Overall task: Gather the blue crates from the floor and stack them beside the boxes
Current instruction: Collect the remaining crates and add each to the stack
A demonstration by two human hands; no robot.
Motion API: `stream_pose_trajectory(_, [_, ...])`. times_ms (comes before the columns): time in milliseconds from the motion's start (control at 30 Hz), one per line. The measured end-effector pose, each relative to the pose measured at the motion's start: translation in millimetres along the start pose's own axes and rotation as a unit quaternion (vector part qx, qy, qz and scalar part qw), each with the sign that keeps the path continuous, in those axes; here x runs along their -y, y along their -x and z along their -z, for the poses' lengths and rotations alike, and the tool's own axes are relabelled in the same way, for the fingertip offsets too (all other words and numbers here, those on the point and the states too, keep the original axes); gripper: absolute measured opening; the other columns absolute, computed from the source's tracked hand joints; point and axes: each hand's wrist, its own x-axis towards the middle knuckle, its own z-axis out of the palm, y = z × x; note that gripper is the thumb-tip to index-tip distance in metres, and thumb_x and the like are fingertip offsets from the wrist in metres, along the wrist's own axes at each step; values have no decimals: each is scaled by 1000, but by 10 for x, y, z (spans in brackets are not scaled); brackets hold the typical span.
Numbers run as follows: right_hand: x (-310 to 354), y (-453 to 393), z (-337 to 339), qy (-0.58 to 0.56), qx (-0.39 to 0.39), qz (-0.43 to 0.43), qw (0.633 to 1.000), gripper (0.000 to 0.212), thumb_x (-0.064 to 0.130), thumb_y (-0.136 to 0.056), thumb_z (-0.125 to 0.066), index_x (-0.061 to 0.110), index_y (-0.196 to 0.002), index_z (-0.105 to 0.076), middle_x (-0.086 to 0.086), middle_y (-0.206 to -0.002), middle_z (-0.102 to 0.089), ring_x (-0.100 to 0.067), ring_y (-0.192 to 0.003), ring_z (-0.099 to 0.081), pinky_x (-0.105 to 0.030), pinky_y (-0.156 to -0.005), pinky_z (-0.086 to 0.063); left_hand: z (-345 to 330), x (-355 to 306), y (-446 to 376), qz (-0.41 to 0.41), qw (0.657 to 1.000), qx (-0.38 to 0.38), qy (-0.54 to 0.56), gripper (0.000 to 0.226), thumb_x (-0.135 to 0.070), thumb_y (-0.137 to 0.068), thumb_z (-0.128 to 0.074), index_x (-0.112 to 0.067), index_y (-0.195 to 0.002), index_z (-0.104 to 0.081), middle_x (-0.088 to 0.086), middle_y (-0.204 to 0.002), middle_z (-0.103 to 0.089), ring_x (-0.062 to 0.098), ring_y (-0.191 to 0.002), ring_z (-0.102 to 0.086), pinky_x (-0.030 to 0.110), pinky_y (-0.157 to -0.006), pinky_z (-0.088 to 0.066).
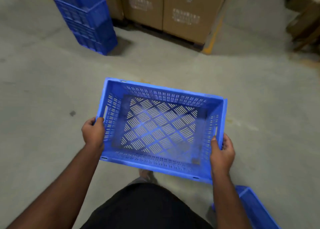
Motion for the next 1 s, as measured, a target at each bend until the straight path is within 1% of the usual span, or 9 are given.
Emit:
stream_pose_trajectory(100, [255, 179, -139, 2, 23, 31, 999, 32, 8, -92, -71, 24, -119, -66, -3, -100, -72, 4, -75, -64, -23, -79, -53, 445, -65, 9, 20, 999, -15, 39, 19, -15, -85, -65, -16, -67, -59, 6, -68, -50, 18, -63, -42, 33, -61, -38])
stream_pose_trajectory(167, [419, 290, -305, -4, 38, 29, 999, 43, 10, -91, -73, 22, -131, -63, 0, -100, -72, -6, -85, -68, -31, -86, -55, 711, -81, -52, 43, 996, -30, 68, 18, -14, -85, -66, -16, -68, -59, 6, -70, -52, 20, -70, -46, 35, -65, -41])
stream_pose_trajectory(233, [560, 407, -500, 0, 48, 28, 998, 56, 15, -89, -76, 27, -139, -55, 1, -101, -72, -19, -92, -70, -43, -90, -54, 955, -65, -172, 62, 993, -40, 91, 17, -13, -85, -67, -15, -69, -60, 6, -70, -53, 22, -74, -47, 37, -65, -41])
stream_pose_trajectory(400, [868, 785, -1309, 6, 79, 64, 995, 38, 17, -86, -76, 44, -106, -59, -6, -107, -75, -24, -91, -72, -48, -90, -56, 1608, -19, -696, 83, 987, -61, 120, 16, -16, -83, -69, -16, -69, -61, 13, -78, -52, 22, -75, -46, 36, -65, -40])
stream_pose_trajectory(533, [845, 1227, -2265, 13, 85, 67, 994, 25, 40, -79, -72, 44, -101, -61, -10, -103, -77, -30, -93, -75, -59, -90, -58, 2276, 86, -1434, 106, 979, -100, 144, 10, -19, -82, -72, -16, -74, -67, 10, -79, -59, 21, -75, -50, 36, -69, -44])
stream_pose_trajectory(700, [993, 1951, -3600, 20, 88, 73, 993, 22, 22, -89, -74, 37, -97, -61, -17, -101, -76, -27, -86, -72, -52, -85, -59, 3071, 80, -2511, 112, 973, -130, 155, 11, -18, -84, -72, -17, -74, -67, 8, -83, -56, 19, -78, -47, 33, -70, -42])
stream_pose_trajectory(800, [1207, 2281, -4210, 19, 93, 63, 994, 19, 27, -86, -74, 36, -96, -61, -13, -97, -76, -24, -84, -71, -51, -85, -59, 3448, -129, -3048, 120, 971, -134, 158, 12, -18, -84, -72, -18, -74, -65, 5, -78, -54, 17, -73, -45, 35, -72, -41])
stream_pose_trajectory(900, [1425, 2479, -4740, 18, 88, 63, 994, 19, 29, -83, -74, 35, -96, -61, -12, -97, -75, -24, -84, -72, -53, -86, -59, 3675, -370, -3567, 120, 971, -127, 162, 10, -20, -81, -74, -18, -75, -67, 5, -80, -56, 18, -77, -48, 35, -73, -43])
stream_pose_trajectory(1000, [1647, 2516, -5299, 24, 85, 61, 994, 19, 28, -84, -75, 36, -96, -62, -9, -96, -76, -24, -84, -72, -53, -86, -59, 3745, -598, -4113, 121, 968, -127, 179, 10, -19, -85, -73, -18, -77, -67, 1, -78, -58, 14, -71, -50, 28, -66, -45])
